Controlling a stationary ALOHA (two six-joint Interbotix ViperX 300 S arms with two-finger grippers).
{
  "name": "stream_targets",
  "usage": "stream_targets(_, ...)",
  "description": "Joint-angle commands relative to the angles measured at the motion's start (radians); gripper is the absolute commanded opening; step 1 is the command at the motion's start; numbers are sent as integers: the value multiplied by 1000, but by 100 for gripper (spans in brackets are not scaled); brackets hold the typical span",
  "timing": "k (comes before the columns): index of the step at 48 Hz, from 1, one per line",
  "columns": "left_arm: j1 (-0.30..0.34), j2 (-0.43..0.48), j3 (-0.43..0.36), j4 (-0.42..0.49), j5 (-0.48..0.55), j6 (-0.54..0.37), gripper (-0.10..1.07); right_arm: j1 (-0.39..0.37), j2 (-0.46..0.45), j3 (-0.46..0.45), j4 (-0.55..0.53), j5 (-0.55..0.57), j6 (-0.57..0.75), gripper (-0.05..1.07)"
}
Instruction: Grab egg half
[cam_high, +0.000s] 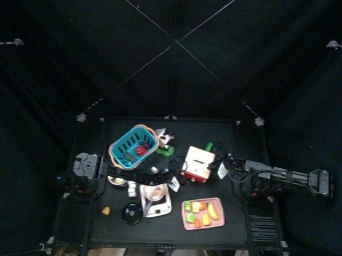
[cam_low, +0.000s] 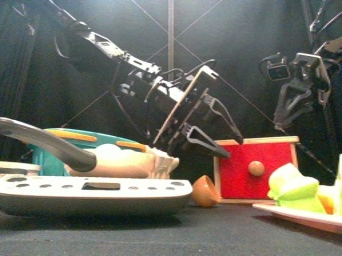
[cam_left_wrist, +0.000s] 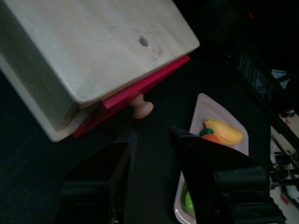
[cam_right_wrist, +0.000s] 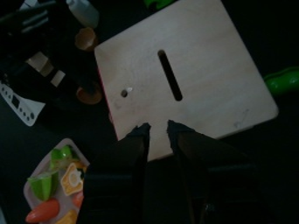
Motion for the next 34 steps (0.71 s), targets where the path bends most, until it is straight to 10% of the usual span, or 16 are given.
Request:
stream_targets(1, 3, -2, -38, -35, -3, 0, 77, -2, 9, -21, -31, -54, -3, 66)
stream_targets(34, 49, 92, -166, -163, 66, 0, 78, -8, 160, -8, -143, -310, -3, 65)
